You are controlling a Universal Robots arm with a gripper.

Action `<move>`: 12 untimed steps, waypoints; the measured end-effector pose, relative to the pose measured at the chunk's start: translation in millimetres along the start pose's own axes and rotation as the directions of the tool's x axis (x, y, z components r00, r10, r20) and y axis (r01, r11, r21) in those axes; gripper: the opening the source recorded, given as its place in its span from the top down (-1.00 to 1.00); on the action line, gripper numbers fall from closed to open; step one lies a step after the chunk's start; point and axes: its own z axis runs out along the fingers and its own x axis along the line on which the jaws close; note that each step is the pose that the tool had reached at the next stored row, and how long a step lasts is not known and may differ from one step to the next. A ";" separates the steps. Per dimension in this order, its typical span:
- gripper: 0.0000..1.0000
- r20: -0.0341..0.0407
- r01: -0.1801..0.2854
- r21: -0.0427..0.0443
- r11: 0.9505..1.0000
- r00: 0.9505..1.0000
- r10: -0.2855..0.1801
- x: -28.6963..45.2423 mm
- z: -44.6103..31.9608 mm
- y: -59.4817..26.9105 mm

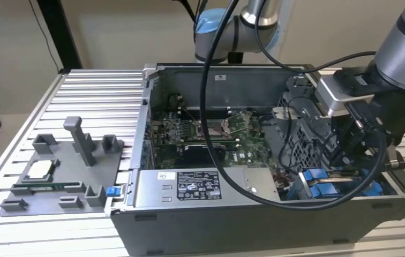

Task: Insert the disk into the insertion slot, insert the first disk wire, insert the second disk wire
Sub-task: 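Insert the second disk wire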

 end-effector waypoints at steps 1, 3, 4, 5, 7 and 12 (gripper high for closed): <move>1.00 0.000 0.000 0.000 1.000 1.000 0.000 0.0 0.0 0.0; 1.00 0.000 0.000 0.000 1.000 1.000 0.000 0.0 0.1 0.0; 1.00 0.000 0.000 0.000 1.000 1.000 0.000 0.0 0.5 0.0; 1.00 0.000 0.000 0.000 1.000 1.000 0.000 0.0 0.9 0.1; 1.00 0.000 0.000 0.001 1.000 1.000 0.000 0.2 2.0 0.2; 1.00 0.000 0.001 0.006 1.000 1.000 -0.001 0.6 5.2 0.2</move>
